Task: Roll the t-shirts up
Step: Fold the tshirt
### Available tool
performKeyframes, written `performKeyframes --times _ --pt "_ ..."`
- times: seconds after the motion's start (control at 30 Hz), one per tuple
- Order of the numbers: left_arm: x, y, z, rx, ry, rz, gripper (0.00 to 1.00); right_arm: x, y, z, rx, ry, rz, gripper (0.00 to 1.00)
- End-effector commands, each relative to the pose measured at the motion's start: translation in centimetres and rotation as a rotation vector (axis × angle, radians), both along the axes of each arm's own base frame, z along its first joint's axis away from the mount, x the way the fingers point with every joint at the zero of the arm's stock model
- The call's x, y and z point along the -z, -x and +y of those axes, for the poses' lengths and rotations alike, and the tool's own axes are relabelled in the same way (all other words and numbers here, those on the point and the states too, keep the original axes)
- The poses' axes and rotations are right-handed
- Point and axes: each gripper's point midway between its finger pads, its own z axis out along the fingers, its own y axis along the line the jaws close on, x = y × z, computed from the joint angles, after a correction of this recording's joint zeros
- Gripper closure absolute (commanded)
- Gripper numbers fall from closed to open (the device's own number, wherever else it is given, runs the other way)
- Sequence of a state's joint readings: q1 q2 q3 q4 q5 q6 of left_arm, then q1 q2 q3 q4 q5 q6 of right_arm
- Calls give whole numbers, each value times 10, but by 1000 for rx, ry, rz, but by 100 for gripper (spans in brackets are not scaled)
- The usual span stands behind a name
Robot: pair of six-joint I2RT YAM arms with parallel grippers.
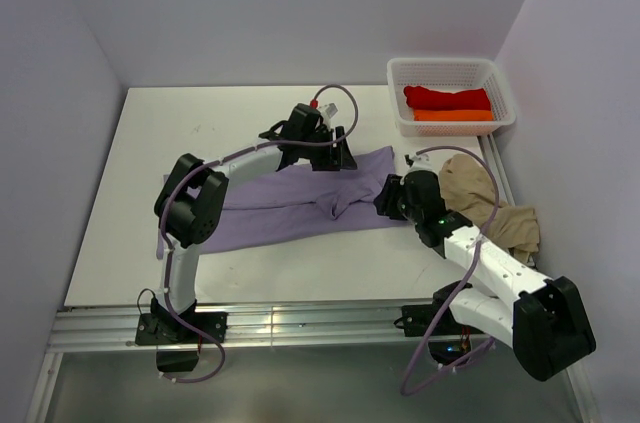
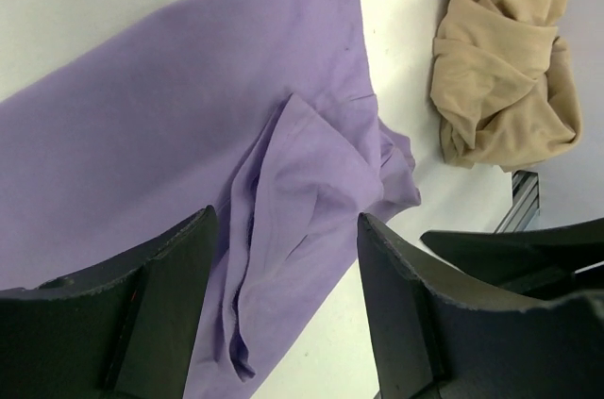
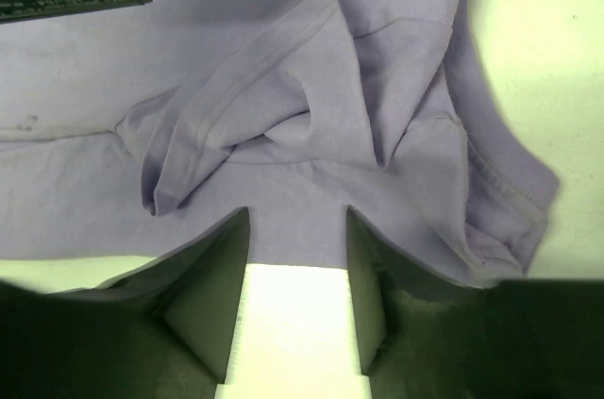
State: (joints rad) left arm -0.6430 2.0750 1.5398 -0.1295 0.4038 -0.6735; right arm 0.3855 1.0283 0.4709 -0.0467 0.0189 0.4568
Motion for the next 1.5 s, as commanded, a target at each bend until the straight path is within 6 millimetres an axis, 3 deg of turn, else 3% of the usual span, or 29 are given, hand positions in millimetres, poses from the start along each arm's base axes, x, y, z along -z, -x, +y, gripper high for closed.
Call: performKeyframes --times 0.0,0.13,0.17,0.2,0.23,0.27,0.3,0.37,0.47,0.53,0.83,1.07,1.23,1.43,1.47 --pt "-12 -7 -1 0 -8 -31 34 -11 -4 -2 15 1 -36 45" --pt "-7 -4 10 -38 -53 -2 34 -23 -16 4 -1 9 -42 40" --pt "-9 -4 11 -43 -44 -11 34 -37 -26 7 -2 4 -61 41" --pt "-2 1 16 -44 -50 2 34 -28 -32 10 -10 21 -21 40" --pt "-11 1 21 -51 -36 -11 34 -26 -34 12 -23 40 3 41" --pt "-11 2 24 -54 -36 -11 34 -39 -46 16 -24 35 -13 41" --pt "-6 5 29 -55 -45 -4 34 -28 -51 19 -37 46 25 41" --pt "-7 7 33 -49 -54 -13 35 -36 -66 23 -32 42 14 41" --pt "-1 11 35 -35 -69 -9 35 -32 -84 23 -19 51 32 42" --pt "3 12 35 -27 -74 -6 36 -18 -91 23 -24 52 77 43" --pt "3 14 32 -20 -96 -22 37 7 -118 19 8 47 150 47" --pt "2 16 39 -32 -119 -25 38 32 -119 22 14 39 216 46" --pt "1 18 44 -38 -129 -30 37 37 -120 23 19 35 224 45" --pt "-2 20 47 -43 -132 -37 37 30 -116 18 34 37 196 77" --pt "-2 21 47 -39 -133 -36 37 25 -113 19 22 28 183 92"
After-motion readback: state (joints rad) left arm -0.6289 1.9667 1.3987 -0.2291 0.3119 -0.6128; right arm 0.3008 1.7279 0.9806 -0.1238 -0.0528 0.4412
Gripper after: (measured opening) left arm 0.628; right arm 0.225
